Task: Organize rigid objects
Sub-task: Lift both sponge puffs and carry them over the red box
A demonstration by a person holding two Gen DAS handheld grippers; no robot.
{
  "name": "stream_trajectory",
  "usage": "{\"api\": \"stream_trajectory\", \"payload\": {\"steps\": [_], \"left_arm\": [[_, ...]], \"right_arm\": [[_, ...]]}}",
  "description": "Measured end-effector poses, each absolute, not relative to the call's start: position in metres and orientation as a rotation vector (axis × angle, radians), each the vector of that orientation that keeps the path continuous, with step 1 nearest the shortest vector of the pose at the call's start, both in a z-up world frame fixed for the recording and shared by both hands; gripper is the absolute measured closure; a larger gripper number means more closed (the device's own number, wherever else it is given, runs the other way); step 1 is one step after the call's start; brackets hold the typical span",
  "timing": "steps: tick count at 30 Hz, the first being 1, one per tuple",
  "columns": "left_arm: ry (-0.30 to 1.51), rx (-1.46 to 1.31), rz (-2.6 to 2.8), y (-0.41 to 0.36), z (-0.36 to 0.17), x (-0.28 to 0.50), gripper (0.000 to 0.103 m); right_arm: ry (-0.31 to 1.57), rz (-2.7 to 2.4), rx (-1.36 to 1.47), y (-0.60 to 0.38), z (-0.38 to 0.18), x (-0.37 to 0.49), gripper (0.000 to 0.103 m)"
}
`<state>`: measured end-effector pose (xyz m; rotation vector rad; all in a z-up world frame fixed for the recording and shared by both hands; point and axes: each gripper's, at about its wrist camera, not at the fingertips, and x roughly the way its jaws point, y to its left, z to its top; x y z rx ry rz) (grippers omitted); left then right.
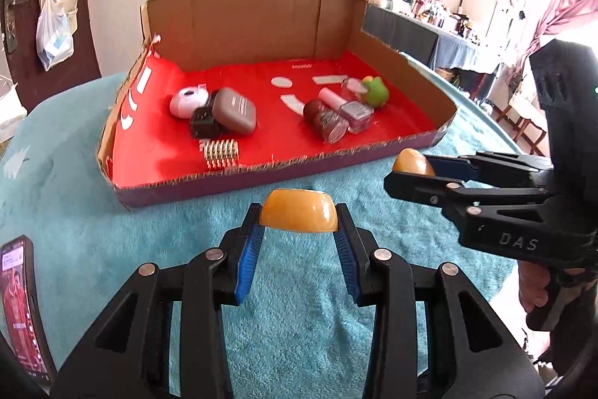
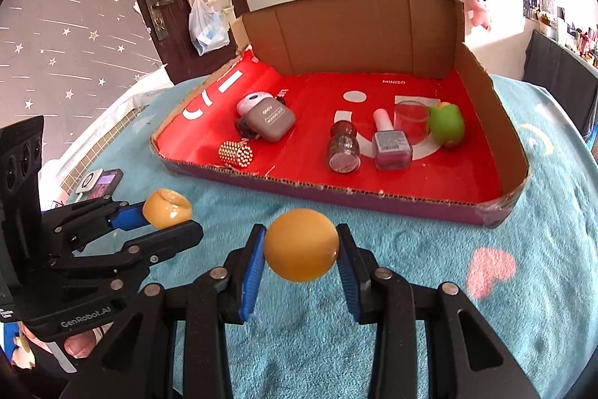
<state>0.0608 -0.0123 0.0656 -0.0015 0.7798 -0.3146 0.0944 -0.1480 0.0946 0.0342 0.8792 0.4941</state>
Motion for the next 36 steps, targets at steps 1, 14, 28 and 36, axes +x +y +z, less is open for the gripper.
{"api": "stream_trajectory", "payload": {"steps": [1,14,28,36], "left_arm": [[0.772,-0.001,-0.318,-0.013,0.068,0.062,0.067],[0.726,0.01,-0.327,-0.017,0.088,0.074,0.067],[0.735,0.021,-0.296,-0.013,0.089,0.098,0.067],[0.794,0.019,-0.264,-0.009,0.073,0.123,0.067]], "right_arm": [[0.877,0.495,0.035,-0.148,0.096,0.095,0.063],[0.842,0.503,0.026,-0.148,0.109,0.105,0.063],[0.84,0.494,0.034,-0.151,0.112,0.122,0.063],[0.843,0.468,0.02,-0.153,0.111,0.136,0.064]]}}
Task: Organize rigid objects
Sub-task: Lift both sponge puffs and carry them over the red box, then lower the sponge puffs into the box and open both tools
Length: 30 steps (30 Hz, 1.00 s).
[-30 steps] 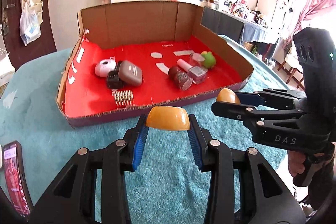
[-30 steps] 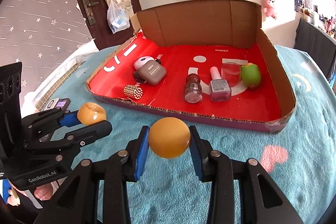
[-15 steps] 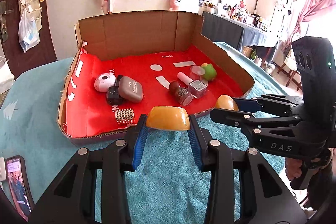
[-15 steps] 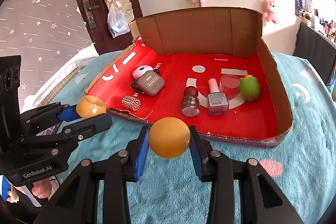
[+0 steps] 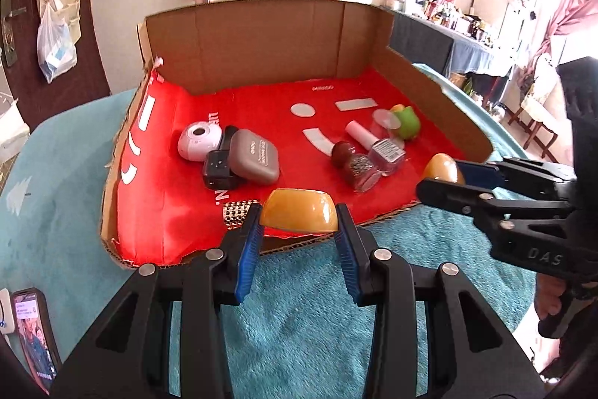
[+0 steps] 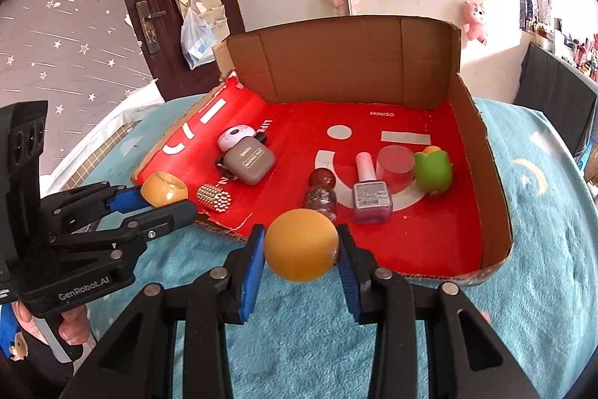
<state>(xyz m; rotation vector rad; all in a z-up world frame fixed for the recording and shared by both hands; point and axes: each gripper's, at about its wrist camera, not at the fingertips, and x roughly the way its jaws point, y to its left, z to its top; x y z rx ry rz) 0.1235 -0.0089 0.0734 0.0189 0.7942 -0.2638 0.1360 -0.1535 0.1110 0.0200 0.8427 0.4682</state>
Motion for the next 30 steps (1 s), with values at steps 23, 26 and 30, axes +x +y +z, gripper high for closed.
{"api": "stream_trajectory", "payload": {"steps": [23,26,30], "left_arm": [[0.916,0.004,-0.332,-0.021,0.043,0.166,0.067],[0.925,0.005,-0.325,-0.024,0.039,0.174,0.067],[0.932,0.014,-0.303,-0.026,0.033,0.181,0.067]], "right_arm": [[0.968,0.44,-0.04,-0.148,0.08,0.175,0.064],[0.976,0.435,-0.044,-0.147,0.078,0.178,0.064],[0.989,0.426,-0.05,-0.146,0.074,0.184,0.064]]}}
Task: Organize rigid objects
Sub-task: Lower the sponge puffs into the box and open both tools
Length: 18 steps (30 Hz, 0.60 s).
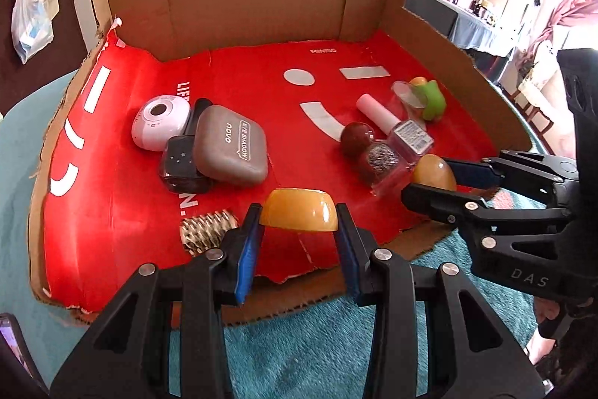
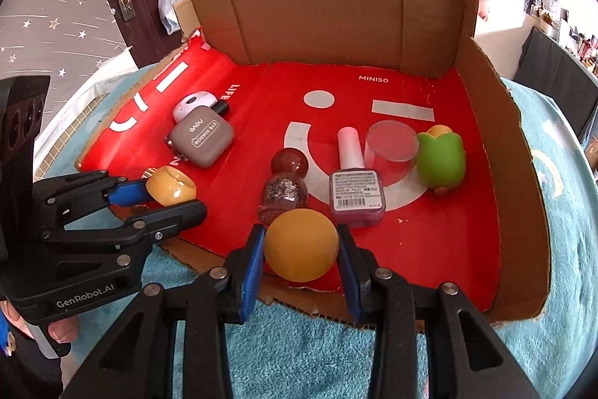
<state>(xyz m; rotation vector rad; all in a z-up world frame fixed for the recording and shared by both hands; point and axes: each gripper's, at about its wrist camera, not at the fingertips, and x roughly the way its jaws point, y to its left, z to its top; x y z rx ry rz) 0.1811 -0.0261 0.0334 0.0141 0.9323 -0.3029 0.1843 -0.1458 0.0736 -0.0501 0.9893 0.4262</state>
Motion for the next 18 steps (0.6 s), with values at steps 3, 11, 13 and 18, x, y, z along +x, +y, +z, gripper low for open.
{"api": "stream_trajectory", "payload": {"steps": [3,11,13,18], "left_arm": [[0.932,-0.001,-0.309,-0.025,0.033,0.184,0.067],[0.938,0.007,-0.248,-0.021,0.024,0.194,0.067],[0.939,0.013,-0.239,-0.021,0.024,0.195,0.067],[0.936,0.029,-0.226,-0.024,0.023,0.196,0.067]], "right_arm": [[0.996,0.418,-0.051,-0.146,0.07,0.189,0.064],[0.984,0.373,-0.108,-0.142,0.068,0.192,0.064],[0.991,0.373,-0.098,-0.144,0.066,0.194,0.064],[0.998,0.366,-0.097,-0.143,0.063,0.199,0.064]]}}
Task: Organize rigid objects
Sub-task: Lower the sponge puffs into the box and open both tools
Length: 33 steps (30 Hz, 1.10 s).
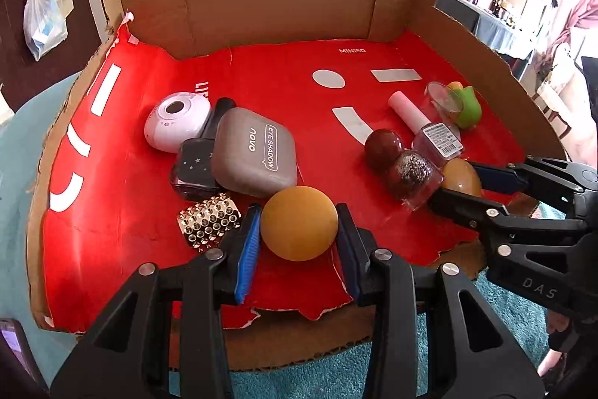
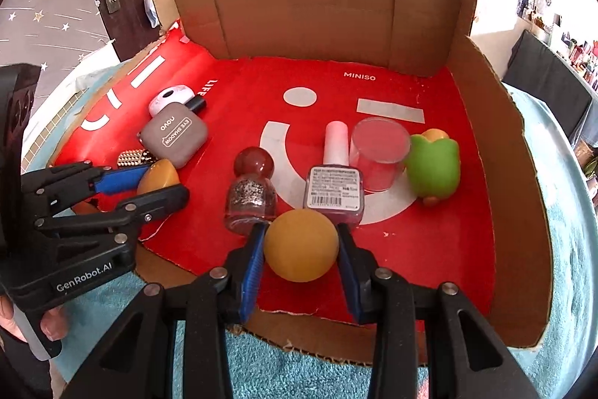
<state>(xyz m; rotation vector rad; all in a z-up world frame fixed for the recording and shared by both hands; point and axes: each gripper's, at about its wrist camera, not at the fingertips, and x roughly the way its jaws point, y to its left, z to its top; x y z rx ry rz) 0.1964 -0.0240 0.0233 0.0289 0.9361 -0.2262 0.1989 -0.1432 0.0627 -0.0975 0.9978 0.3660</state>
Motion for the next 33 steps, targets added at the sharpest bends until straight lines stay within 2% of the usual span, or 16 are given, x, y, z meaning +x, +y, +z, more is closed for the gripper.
{"api": "stream_trajectory", "payload": {"steps": [14,16,18,20,22,24,29,33], "left_arm": [[0.938,0.034,-0.218,-0.025,0.023,0.197,0.066],[0.942,0.027,-0.224,-0.025,0.024,0.196,0.06],[0.938,0.024,-0.226,-0.025,0.025,0.194,0.047],[0.915,0.048,-0.201,-0.026,0.028,0.191,0.045],[0.895,0.064,-0.192,-0.028,0.032,0.186,0.044],[0.884,0.067,-0.191,-0.028,0.036,0.183,0.038],[0.833,0.079,-0.168,-0.025,0.049,0.169,0.03],[0.797,0.081,-0.15,-0.021,0.059,0.157,0.019]], "right_arm": [[1.002,0.359,-0.096,-0.141,0.06,0.201,0.063],[1.001,0.359,-0.092,-0.142,0.06,0.201,0.063],[1.002,0.359,-0.085,-0.142,0.06,0.2,0.063],[0.999,0.362,-0.078,-0.143,0.061,0.199,0.063],[0.99,0.364,-0.077,-0.143,0.064,0.197,0.056],[0.975,0.37,-0.076,-0.143,0.068,0.193,0.05],[0.927,0.366,-0.077,-0.144,0.081,0.181,0.043],[0.882,0.356,-0.054,-0.149,0.092,0.172,0.034]]}}
